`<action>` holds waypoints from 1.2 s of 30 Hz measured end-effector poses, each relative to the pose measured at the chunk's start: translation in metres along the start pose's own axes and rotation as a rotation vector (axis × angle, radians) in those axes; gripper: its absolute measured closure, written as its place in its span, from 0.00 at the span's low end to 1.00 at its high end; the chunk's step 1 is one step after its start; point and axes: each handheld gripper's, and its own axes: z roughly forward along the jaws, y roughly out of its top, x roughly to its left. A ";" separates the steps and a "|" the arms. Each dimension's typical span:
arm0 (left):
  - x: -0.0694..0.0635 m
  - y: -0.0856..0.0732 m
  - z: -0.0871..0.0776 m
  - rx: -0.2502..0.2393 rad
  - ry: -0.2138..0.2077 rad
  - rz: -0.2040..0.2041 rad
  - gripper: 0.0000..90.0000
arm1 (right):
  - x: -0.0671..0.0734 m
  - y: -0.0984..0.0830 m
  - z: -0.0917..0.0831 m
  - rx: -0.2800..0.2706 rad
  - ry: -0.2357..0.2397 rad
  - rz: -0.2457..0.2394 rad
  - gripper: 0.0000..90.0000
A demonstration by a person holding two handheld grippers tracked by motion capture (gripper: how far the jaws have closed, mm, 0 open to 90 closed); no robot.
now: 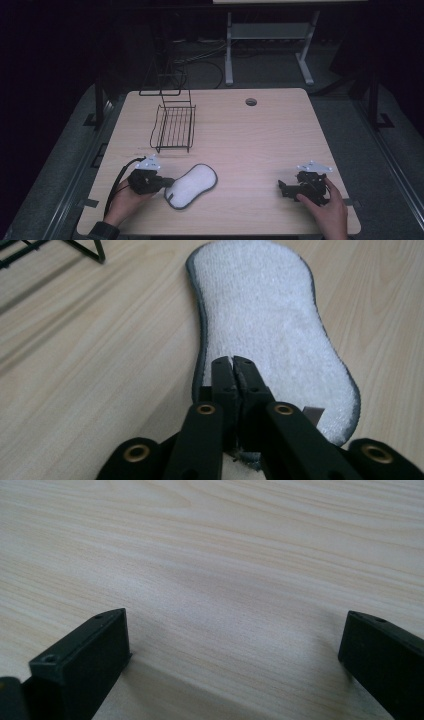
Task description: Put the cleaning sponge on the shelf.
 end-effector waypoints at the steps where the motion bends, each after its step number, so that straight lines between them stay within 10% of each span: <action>1: 0.000 0.000 -0.001 -0.010 0.001 -0.003 0.94 | 0.000 0.000 0.000 0.000 0.000 0.000 0.00; 26: -0.006 0.015 0.012 -0.067 0.037 -0.052 0.20 | 0.000 0.000 0.000 0.002 0.001 0.001 0.00; 36: -0.015 0.025 0.028 -0.047 0.028 -0.011 0.16 | 0.000 0.000 0.000 0.002 0.001 0.002 0.00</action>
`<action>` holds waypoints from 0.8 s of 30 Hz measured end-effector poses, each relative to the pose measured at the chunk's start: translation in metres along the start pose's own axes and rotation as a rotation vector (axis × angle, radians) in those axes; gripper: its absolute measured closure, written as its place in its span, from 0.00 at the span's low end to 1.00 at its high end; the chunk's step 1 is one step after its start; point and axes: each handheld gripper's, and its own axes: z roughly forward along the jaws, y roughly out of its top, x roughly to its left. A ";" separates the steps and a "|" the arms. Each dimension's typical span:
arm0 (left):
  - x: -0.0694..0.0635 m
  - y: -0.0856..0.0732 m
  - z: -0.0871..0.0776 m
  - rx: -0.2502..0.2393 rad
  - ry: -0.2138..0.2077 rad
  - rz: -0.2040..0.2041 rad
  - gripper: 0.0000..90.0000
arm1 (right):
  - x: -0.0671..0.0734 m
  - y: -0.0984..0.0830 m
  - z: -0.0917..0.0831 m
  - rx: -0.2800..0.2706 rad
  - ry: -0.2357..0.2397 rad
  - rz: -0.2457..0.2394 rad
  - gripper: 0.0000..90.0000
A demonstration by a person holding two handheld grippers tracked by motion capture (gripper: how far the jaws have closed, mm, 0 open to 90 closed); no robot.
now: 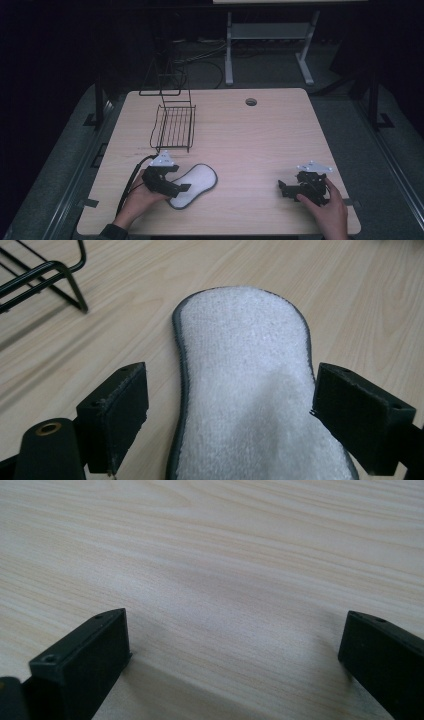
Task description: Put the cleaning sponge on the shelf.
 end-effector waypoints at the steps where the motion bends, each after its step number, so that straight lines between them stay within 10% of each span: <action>1: -0.001 0.001 0.002 0.001 -0.001 0.000 0.15 | 0.000 0.000 0.000 0.000 0.000 0.000 0.00; 24: -0.005 0.004 0.027 0.060 0.013 0.030 0.15 | 0.000 0.000 0.000 0.000 0.000 0.000 0.00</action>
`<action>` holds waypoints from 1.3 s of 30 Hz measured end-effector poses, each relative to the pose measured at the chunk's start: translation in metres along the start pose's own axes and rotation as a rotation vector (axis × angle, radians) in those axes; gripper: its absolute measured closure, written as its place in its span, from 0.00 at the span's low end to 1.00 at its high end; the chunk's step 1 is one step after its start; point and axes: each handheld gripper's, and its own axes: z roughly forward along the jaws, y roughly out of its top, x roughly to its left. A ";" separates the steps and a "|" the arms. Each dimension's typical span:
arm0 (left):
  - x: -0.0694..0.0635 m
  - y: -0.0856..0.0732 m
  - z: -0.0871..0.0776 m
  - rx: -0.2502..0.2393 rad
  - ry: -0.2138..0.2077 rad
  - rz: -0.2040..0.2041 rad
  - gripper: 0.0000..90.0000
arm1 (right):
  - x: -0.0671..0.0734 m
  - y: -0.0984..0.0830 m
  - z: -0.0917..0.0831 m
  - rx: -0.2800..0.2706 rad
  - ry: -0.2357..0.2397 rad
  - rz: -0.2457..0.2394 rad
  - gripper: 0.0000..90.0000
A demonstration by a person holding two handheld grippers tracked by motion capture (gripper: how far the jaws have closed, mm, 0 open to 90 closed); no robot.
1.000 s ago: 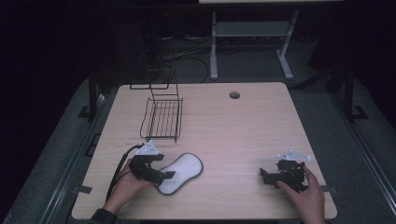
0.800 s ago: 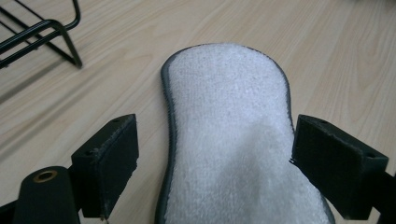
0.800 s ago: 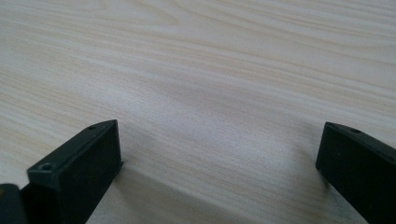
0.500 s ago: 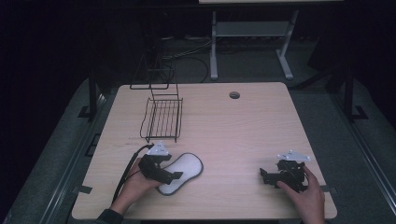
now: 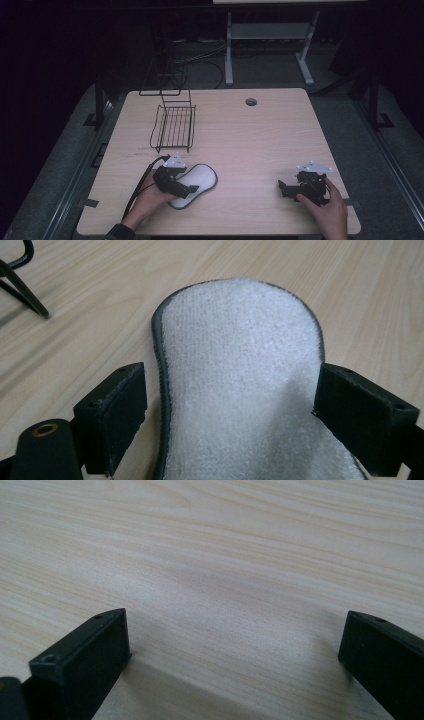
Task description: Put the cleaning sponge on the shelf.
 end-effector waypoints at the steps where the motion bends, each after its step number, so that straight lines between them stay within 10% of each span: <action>1: 0.001 -0.001 0.001 0.001 -0.002 -0.002 0.14 | 0.000 0.000 0.000 0.000 0.000 0.000 0.00; 39: -0.002 0.002 0.002 0.045 -0.030 0.013 0.32 | 0.000 0.000 0.000 0.000 0.001 -0.003 0.00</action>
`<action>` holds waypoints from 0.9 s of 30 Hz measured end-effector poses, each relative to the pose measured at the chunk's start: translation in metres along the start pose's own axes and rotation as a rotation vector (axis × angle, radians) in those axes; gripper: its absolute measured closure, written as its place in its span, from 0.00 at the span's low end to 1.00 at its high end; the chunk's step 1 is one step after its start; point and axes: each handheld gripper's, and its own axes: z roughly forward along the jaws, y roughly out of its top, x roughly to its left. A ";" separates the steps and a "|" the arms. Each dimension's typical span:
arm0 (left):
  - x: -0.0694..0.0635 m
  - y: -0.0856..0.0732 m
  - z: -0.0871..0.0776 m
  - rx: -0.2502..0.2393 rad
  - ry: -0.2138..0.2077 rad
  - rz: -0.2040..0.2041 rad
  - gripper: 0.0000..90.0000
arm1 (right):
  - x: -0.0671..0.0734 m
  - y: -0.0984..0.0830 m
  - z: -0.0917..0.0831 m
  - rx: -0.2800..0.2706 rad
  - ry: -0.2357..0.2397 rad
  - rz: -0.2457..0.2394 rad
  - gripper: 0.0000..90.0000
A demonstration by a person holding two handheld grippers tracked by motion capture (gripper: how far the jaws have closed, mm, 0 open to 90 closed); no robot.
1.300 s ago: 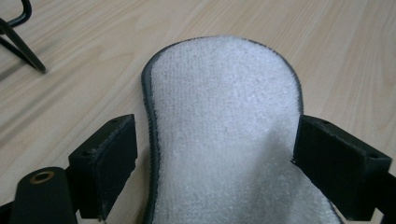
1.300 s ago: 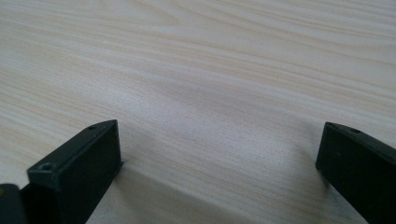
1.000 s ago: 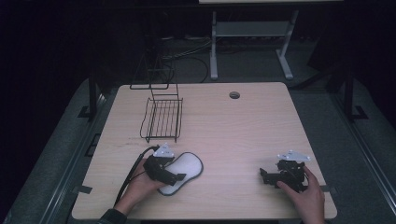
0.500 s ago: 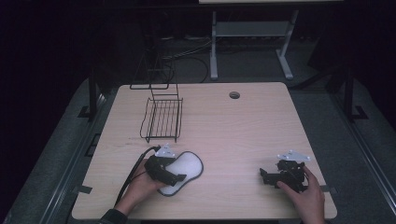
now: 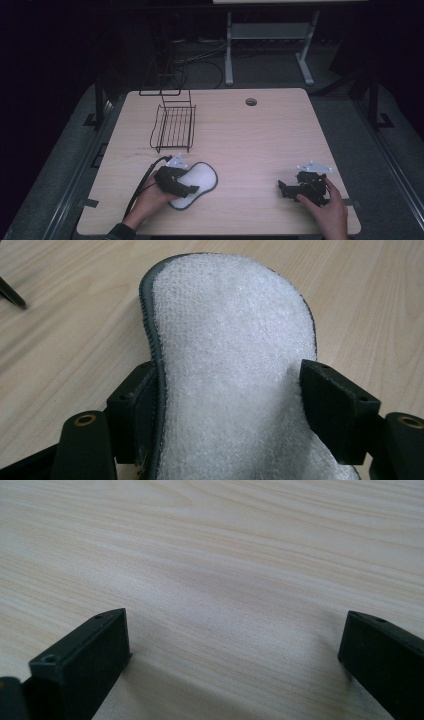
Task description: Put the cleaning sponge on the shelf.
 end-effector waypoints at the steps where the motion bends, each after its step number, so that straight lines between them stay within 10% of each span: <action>1: 0.000 0.000 -0.001 -0.003 0.002 -0.001 0.32 | 0.000 0.000 0.000 0.000 0.000 0.000 0.00; 27: 0.003 0.004 -0.023 -0.104 -0.064 0.001 0.66 | 0.000 0.000 0.000 0.000 0.000 0.000 0.00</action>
